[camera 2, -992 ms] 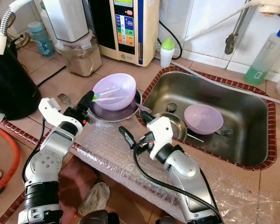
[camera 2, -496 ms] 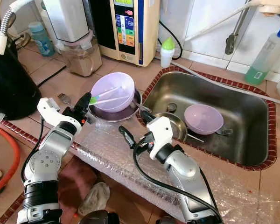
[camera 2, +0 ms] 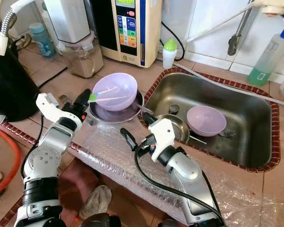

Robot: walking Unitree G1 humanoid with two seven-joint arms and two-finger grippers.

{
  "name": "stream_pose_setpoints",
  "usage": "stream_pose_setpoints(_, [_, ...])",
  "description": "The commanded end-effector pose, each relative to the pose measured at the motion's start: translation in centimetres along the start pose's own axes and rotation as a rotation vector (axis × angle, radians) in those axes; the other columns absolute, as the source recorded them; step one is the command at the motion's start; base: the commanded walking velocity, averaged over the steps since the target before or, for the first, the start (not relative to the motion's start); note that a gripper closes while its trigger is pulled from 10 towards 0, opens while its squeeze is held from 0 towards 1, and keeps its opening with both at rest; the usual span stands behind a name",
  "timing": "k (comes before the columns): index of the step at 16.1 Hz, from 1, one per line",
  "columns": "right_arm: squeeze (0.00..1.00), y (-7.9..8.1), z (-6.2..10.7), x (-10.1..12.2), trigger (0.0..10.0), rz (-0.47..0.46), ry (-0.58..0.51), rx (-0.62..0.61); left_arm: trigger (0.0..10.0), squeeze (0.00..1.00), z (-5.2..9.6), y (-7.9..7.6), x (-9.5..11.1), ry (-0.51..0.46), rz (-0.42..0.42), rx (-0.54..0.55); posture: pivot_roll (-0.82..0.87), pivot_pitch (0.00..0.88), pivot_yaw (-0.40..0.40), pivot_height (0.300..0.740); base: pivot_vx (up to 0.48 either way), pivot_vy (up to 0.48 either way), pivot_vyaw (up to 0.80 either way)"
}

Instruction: Kitchen organization

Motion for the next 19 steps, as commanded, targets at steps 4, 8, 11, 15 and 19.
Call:
stream_pose_setpoints(4, [0.0,-0.1,-0.3,0.2,10.0,0.008,-0.006,0.003,0.0,0.0,0.0,-1.1,1.8,-0.056,-0.068,-0.033,-0.04,0.001,0.078,0.74,0.0,0.0,0.0])
stream_pose_setpoints(8, [0.0,-1.3,-0.5,1.3,10.0,0.014,-0.038,-0.01,0.0,0.0,0.0,-5.2,3.7,-0.119,-0.287,-0.188,-0.04,0.005,0.083,0.74,0.0,0.0,0.0])
stream_pose_setpoints(11, [0.0,-2.7,-0.9,3.0,10.0,0.061,-0.087,-0.063,0.0,0.0,0.1,-9.2,3.2,-0.105,-0.469,-0.355,-0.04,0.003,0.081,0.74,0.0,0.0,0.0])
stream_pose_setpoints(15, [0.0,-3.9,-1.7,5.4,10.0,0.216,-0.146,-0.133,0.0,0.0,-0.1,-12.2,-2.9,0.129,-0.782,-0.611,-0.04,0.0,0.078,0.74,0.0,0.0,0.0])
stream_pose_setpoints(19, [0.0,-5.1,-1.9,4.1,10.0,0.255,-0.074,-0.172,0.0,0.0,0.7,-13.8,-5.7,0.227,-0.85,-0.754,-0.05,0.0,0.086,0.74,0.0,0.0,0.0])
Point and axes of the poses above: a point about 5 cm out from each wrist's last joint towards the gripper, its own z axis pointing back from the gripper into the wrist, its own x axis along the axis of the wrist's last joint, y = z × x, the point moved 6 cm from there along -z, pointing out of the wrist towards the gripper, and after that the axes turned 3 degrees about z, right-handed, at the moved point
